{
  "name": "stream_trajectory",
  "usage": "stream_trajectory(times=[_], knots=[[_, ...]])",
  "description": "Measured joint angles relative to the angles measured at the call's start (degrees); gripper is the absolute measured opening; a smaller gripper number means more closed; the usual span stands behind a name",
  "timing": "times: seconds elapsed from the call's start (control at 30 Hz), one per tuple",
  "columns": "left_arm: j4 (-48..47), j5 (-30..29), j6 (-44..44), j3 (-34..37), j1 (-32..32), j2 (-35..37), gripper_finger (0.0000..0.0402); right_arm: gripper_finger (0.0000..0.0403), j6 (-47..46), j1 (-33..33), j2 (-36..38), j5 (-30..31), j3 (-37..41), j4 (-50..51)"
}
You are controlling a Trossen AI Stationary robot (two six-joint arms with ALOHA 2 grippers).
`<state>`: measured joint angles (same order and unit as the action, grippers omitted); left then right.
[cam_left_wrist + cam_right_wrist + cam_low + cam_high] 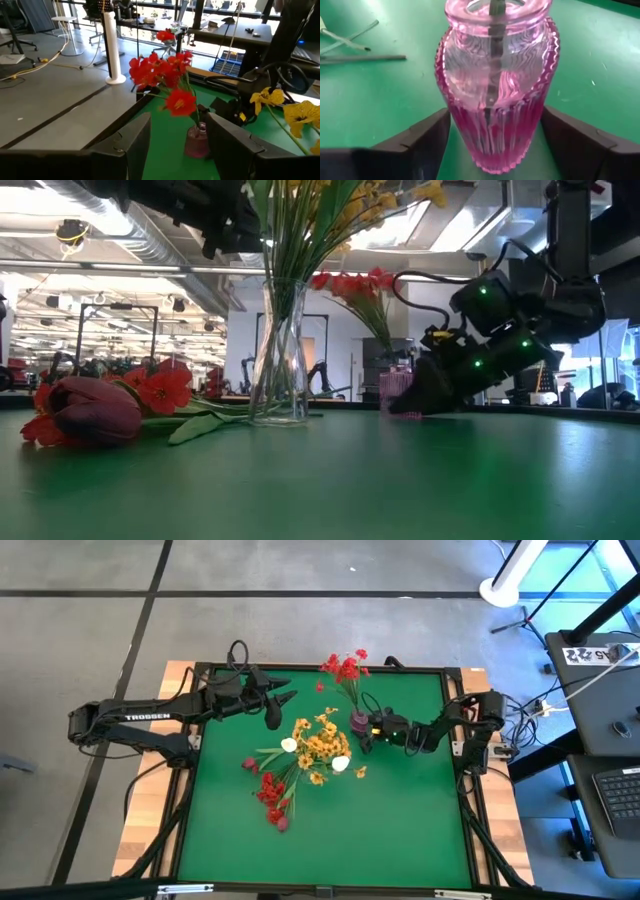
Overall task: Sort flowers into vase by color
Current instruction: Adjust the violet vase, then put the top red tulip into the violet vase
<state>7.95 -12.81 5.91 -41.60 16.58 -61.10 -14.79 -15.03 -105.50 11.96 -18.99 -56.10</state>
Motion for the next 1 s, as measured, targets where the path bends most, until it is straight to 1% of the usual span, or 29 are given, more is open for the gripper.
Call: stream_trajectory(times=[0.23,0.37,0.53,0.67,0.87,0.9,1.0], knots=[[0.0,0.0,0.0,0.0,0.0,0.0,0.0184,0.0308,-0.1,0.0,7.4,-0.1,0.0,11.4],[0.0,0.0,-0.4,0.0,0.0,0.0,0.0184,0.0308,-0.8,0.0,11.9,-1.3,0.1,18.4],[-0.6,-0.3,-0.8,0.0,0.0,0.0,0.0184,0.0308,-2.0,0.1,18.5,-1.6,0.2,27.3],[-2.1,-3.0,-1.6,0.0,0.0,0.0,0.0184,0.0308,-2.1,0.1,24.5,-1.2,0.1,33.8],[-3.7,-3.7,-2.0,0.0,0.0,0.0,0.0184,0.0308,-2.0,0.1,33.9,-1.2,0.1,42.0],[-4.1,-4.3,-2.5,0.0,0.0,0.1,0.0184,0.0308,-1.9,0.1,35.7,-1.2,0.1,43.4],[-6.3,-9.1,-4.0,0.0,0.0,0.6,0.0184,0.0308,-0.8,0.1,40.7,-1.1,0.1,46.7]])
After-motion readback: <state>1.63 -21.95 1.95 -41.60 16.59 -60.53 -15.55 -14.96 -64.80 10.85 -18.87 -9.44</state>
